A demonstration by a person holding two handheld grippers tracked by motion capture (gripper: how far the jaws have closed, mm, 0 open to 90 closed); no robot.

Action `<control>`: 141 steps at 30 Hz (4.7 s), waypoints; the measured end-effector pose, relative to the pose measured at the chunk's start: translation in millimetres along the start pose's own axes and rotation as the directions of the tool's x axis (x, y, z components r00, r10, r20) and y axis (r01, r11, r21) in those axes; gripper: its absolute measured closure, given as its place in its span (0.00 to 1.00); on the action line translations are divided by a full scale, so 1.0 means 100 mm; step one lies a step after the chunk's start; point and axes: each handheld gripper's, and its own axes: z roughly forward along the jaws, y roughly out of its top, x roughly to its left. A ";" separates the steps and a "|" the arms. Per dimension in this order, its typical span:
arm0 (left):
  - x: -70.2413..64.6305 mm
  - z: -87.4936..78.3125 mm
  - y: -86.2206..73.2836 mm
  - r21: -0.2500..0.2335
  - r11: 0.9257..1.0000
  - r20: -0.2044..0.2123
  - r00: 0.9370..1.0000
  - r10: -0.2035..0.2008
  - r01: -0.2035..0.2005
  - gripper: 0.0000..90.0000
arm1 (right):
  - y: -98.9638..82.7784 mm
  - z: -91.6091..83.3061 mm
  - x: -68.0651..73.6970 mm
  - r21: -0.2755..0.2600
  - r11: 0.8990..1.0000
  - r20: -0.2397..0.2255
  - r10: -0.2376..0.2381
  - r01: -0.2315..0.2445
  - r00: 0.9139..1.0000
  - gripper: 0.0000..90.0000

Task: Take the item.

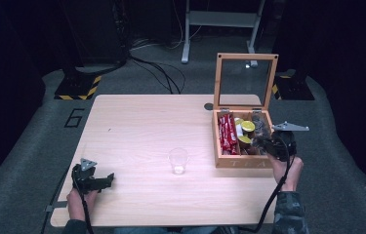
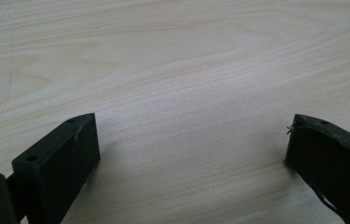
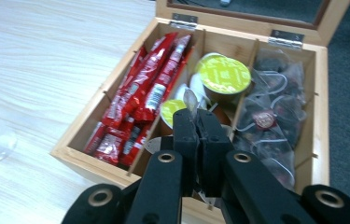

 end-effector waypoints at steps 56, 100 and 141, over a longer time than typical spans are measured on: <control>0.00 0.00 0.00 0.000 1.000 0.001 1.000 0.000 0.000 0.03 | 0.35 0.26 1.17 -0.049 0.979 -0.277 -0.202 0.197 0.939 0.98; 0.00 0.00 0.00 0.001 1.000 0.001 1.000 0.000 0.000 0.03 | 0.45 0.63 1.87 0.009 0.935 -0.414 -0.319 0.355 0.853 0.98; 0.00 0.00 0.00 0.000 1.000 0.001 1.000 0.000 0.000 0.03 | 0.34 0.76 2.04 -0.011 0.927 -0.404 -0.347 0.375 0.847 0.22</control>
